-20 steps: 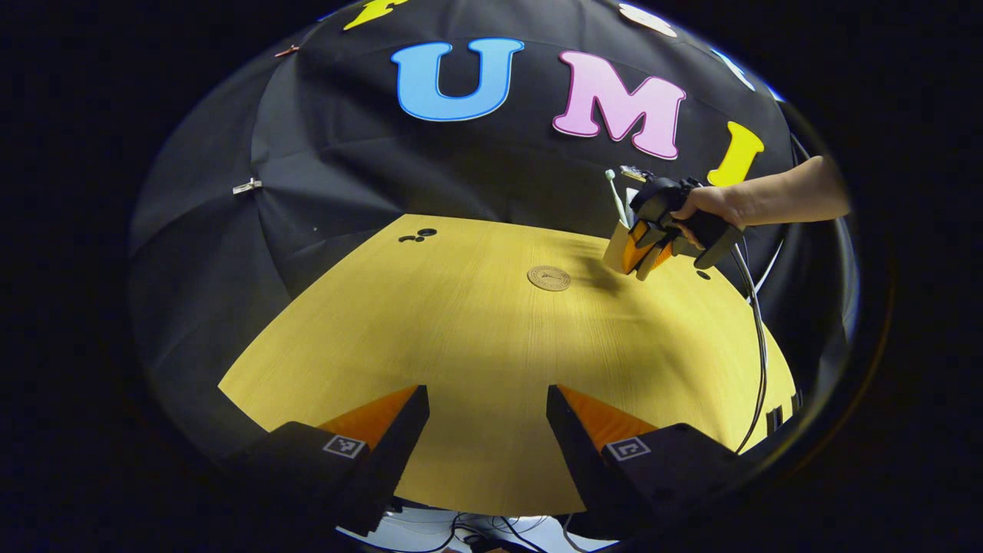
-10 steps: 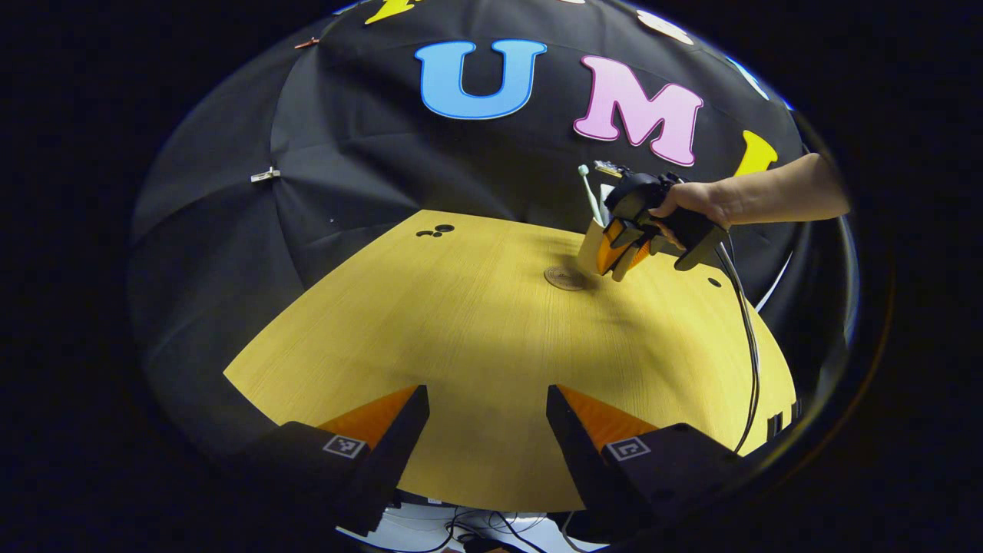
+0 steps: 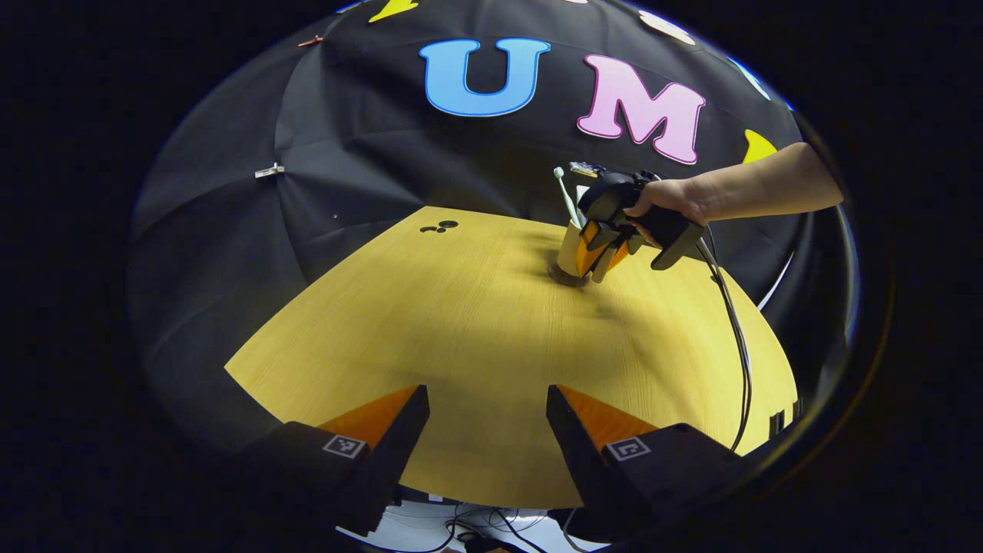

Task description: Put the toothbrush and toothpaste on the desktop into the cup, then pick up the cup and place it on the coaster on the desktop.

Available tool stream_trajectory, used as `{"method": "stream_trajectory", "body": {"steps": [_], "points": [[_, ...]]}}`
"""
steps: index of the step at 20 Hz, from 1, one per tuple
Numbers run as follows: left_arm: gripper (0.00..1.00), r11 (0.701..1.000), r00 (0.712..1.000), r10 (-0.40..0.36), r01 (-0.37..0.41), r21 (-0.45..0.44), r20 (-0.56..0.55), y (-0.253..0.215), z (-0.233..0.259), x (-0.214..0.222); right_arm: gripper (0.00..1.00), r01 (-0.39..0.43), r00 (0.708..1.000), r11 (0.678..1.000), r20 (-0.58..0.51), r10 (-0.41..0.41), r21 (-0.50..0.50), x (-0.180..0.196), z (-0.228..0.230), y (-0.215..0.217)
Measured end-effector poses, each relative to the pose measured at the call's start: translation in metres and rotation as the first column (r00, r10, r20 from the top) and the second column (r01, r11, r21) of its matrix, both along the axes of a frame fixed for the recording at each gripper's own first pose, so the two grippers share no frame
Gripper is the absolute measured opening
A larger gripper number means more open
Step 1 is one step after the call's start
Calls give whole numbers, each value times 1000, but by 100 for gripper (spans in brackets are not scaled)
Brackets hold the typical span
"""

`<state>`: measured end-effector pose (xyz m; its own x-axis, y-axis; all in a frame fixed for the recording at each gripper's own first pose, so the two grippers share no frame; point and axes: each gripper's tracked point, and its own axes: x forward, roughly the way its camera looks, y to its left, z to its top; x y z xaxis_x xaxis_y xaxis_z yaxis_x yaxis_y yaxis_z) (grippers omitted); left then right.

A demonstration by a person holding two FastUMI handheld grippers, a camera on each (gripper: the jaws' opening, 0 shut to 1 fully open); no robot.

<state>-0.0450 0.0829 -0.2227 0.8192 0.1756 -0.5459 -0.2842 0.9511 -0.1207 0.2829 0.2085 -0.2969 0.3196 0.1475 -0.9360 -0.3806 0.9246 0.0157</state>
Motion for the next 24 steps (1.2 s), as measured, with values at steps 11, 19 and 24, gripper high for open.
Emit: {"method": "stream_trajectory", "body": {"steps": [11,19,24], "points": [[98,998,998,55,-55,-16,-40,17,-12,-15,35,23,1000,999,-17,-24,-24,2,-9,4],[98,1000,1000,21,-21,15,-16,11,8,-9,99,24,997,999,67,-25,22,-7,36,-10],[98,999,998,-30,28,32,58,-2,46,11,98,80,968,989,227,-107,125,-26,111,-40]]}}
